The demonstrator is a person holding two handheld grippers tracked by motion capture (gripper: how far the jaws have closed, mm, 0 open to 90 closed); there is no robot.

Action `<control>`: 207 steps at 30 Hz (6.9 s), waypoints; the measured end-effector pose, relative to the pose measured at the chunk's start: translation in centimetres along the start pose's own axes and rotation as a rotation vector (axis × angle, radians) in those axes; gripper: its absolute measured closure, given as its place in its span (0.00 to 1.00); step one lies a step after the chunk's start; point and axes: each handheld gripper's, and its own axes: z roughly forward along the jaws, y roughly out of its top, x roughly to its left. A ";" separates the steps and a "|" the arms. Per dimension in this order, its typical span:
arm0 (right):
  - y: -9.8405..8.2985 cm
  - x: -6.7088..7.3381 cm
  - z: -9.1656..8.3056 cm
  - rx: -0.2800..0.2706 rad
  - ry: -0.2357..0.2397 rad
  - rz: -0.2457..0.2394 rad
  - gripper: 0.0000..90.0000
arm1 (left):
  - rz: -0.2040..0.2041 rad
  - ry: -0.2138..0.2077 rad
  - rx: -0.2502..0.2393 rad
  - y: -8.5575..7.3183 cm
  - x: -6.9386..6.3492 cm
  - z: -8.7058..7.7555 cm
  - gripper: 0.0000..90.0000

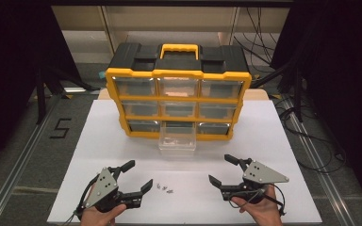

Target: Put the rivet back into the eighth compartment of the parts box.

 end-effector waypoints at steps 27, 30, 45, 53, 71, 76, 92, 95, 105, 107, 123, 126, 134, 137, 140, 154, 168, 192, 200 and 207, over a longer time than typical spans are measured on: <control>2.2 1.3 2.8 0.175 0.173 -0.207 0.23 | -0.002 0.008 0.006 -0.1 0.1 0.1 0.19; 2.4 1.8 3.6 0.211 0.209 -0.229 0.25 | 0.000 0.009 0.008 -0.1 0.0 0.1 0.19; 3.1 4.7 9.9 0.470 0.388 -0.343 0.41 | -0.004 0.008 0.002 -0.1 0.0 -0.1 0.19; 2.6 5.5 12.2 0.573 0.435 -0.402 0.47 | 0.002 0.006 0.004 -0.1 0.0 -0.1 0.19; 1.2 6.8 16.2 0.751 0.518 -0.502 0.69 | -0.006 0.002 -0.007 0.0 -0.1 -0.1 0.19; 0.8 6.7 16.8 0.774 0.518 -0.514 0.74 | -0.006 0.002 -0.007 0.0 -0.1 -0.1 0.19; 0.3 6.6 17.4 0.865 0.502 -0.401 0.91 | -0.006 0.001 -0.008 0.0 0.0 -0.1 0.19; 0.3 6.5 17.3 0.868 0.497 -0.380 0.92 | -0.006 0.001 -0.007 0.0 0.0 -0.1 0.19; 1.4 5.5 16.8 0.826 0.494 -0.396 0.92 | -0.004 0.001 -0.005 0.0 0.0 -0.1 0.19; 2.0 5.0 16.6 0.797 0.484 -0.397 0.92 | -0.005 -0.003 -0.013 0.0 0.0 -0.1 0.19; 7.5 2.1 14.4 0.617 0.390 -0.352 0.93 | -0.005 -0.001 -0.004 0.0 0.0 -0.1 0.19; 8.1 1.8 14.3 0.594 0.378 -0.349 0.93 | -0.003 0.000 -0.002 0.0 0.0 -0.1 0.19; 8.9 1.1 14.5 0.553 0.352 -0.339 0.93 | -0.002 -0.001 -0.002 0.0 -0.1 -0.1 0.19; 9.3 0.8 14.6 0.537 0.345 -0.339 0.93 | -0.003 -0.002 -0.002 0.0 -0.1 -0.1 0.19; 9.6 0.5 14.8 0.518 0.326 -0.342 0.93 | -0.005 -0.001 -0.003 0.0 0.0 -0.1 0.19; 10.4 -1.4 15.2 0.461 0.284 -0.311 0.93 | -0.006 -0.001 -0.005 0.0 0.0 -0.1 0.19; 10.0 -3.2 15.8 0.447 0.210 -0.299 0.93 | -0.008 -0.006 -0.014 0.0 0.0 0.0 0.19; 10.2 -2.9 16.6 0.394 0.204 -0.259 0.44 | 0.025 -0.008 -0.028 0.2 0.2 -0.1 0.19; 11.0 -0.3 15.4 0.383 0.262 -0.319 0.37 | 0.027 -0.008 -0.032 0.2 0.2 -0.1 0.19; 10.8 2.0 15.0 0.404 0.324 -0.371 0.36 | 0.027 -0.008 -0.034 0.2 0.2 -0.1 0.19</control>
